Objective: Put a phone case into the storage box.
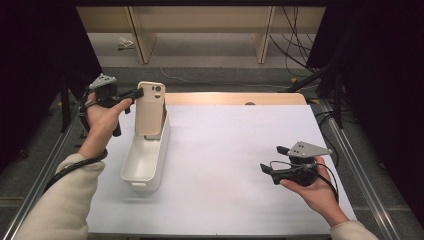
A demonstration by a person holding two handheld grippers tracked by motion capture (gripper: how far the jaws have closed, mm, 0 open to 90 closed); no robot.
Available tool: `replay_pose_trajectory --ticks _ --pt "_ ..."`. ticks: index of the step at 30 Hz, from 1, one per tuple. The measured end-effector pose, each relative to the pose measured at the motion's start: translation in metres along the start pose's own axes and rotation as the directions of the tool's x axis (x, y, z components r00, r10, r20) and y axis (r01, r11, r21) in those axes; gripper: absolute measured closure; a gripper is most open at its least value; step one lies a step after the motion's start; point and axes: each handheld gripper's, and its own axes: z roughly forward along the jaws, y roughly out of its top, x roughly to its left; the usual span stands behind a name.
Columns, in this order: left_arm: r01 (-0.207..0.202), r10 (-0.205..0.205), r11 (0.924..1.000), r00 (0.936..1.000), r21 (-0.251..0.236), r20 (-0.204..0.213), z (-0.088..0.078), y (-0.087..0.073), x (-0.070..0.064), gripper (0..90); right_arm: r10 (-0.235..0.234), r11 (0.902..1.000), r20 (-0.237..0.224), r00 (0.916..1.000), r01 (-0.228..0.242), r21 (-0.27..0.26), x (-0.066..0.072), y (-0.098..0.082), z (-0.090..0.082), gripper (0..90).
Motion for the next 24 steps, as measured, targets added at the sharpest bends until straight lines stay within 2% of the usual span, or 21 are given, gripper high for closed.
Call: replay_pose_trajectory --ticks 12,24 --pt "-0.024 0.024 0.9995 0.9996 0.021 -0.015 0.009 -0.006 0.006 81.8 0.001 1.0000 -0.002 1.0000 -0.001 -0.001 0.000 0.000 0.000 16.4" --pt "-0.018 0.019 0.9989 0.9994 0.042 -0.028 0.020 -0.016 0.009 81.7 0.003 1.0000 -0.005 1.0000 -0.003 0.000 0.000 0.000 0.000 16.4"
